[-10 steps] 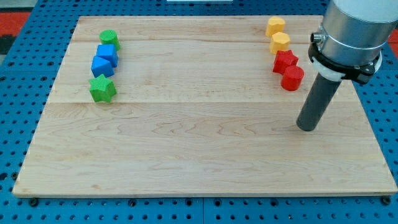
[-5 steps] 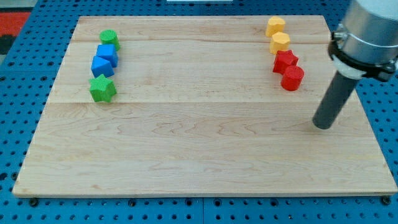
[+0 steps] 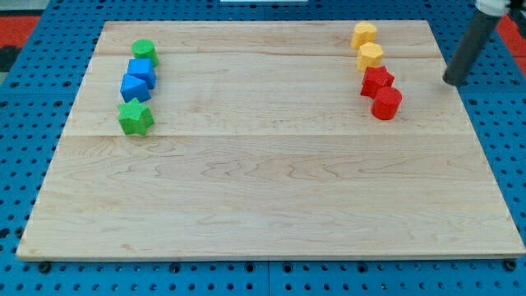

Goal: Move the yellow hexagon towards the top center of the board

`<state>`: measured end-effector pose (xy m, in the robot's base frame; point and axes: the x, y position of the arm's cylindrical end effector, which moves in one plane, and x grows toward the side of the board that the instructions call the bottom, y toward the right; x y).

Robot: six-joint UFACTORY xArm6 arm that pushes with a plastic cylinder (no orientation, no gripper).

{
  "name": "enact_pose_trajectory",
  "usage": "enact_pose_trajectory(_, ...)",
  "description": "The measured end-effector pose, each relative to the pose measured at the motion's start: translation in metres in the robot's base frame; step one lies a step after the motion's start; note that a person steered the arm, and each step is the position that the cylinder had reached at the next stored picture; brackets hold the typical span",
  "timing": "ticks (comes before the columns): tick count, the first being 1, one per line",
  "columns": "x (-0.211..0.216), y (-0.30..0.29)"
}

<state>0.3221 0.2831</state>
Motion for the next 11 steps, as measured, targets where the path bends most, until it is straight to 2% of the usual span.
enact_pose_trajectory(1, -0.028, -0.077)
enact_pose_trajectory(2, -0.042, -0.113)
enact_pose_trajectory(4, -0.014, -0.124)
enact_pose_trajectory(5, -0.011, -0.153)
enact_pose_trajectory(8, -0.011, -0.170)
enact_pose_trajectory(9, -0.032, -0.187)
enact_pose_trajectory(10, -0.074, -0.193)
enact_pose_trajectory(11, -0.049, -0.193)
